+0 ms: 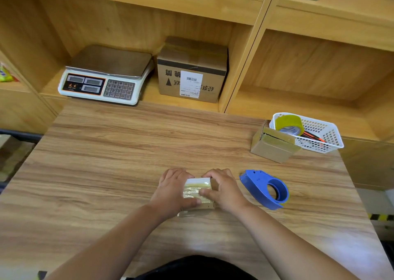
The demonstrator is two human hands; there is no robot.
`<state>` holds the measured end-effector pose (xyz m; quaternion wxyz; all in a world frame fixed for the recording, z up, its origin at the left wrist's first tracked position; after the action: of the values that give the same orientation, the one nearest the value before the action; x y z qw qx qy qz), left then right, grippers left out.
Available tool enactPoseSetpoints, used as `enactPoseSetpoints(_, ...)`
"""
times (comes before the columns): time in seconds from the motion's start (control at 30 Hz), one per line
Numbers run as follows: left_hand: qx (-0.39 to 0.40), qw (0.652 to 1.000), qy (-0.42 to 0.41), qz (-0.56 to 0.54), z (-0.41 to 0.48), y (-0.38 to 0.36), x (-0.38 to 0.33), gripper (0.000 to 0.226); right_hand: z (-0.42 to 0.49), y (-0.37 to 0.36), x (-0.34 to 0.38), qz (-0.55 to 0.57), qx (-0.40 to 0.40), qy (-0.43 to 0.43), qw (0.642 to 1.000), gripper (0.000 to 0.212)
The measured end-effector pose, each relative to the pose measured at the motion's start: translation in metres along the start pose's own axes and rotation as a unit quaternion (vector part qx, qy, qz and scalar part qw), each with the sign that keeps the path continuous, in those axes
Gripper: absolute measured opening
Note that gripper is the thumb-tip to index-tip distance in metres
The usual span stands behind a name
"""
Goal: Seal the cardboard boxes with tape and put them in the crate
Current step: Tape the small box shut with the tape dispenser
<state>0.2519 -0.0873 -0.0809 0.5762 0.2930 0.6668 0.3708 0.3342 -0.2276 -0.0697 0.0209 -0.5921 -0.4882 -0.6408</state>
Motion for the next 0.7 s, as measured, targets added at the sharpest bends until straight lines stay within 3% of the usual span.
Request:
enactPoseSetpoints(0.07,-0.002,1.0,-0.008,-0.004,0.0,-0.001,0.001,0.077,-0.001,-0.001,0.004,-0.052,0.035,0.033,0.998,0.06)
enactPoseSetpoints(0.13,-0.005,1.0,-0.012,-0.012,-0.001,-0.002,0.001,0.077,-0.003,0.0,0.003,-0.063,0.039,0.044,0.996,0.069)
enactPoseSetpoints(0.47,-0.073,0.995,-0.022,-0.068,0.003,0.007,0.0,0.033,-0.008,-0.002,0.002,-0.084,0.029,0.064,0.994,0.077)
enactPoseSetpoints(0.57,-0.096,0.993,-0.041,-0.057,0.003,0.011,-0.003,0.024,-0.006,-0.005,0.009,-0.121,0.037,0.077,0.989,0.069)
enactPoseSetpoints(0.7,-0.108,0.992,-0.049,-0.034,0.004,0.011,-0.005,0.018,-0.004,-0.008,0.015,-0.168,-0.004,0.081,0.982,0.038)
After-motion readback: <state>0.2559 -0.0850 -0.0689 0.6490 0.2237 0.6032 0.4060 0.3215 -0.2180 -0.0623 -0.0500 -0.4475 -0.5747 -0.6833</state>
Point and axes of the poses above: each hand's wrist, its own z-axis towards the middle knuckle, its own y-axis out of the back of the hand, x = y × z, the point moved 5 cm from there along z, towards the middle knuckle, and after that the axes turned 5 degrees about z, right-handed, at the moved point
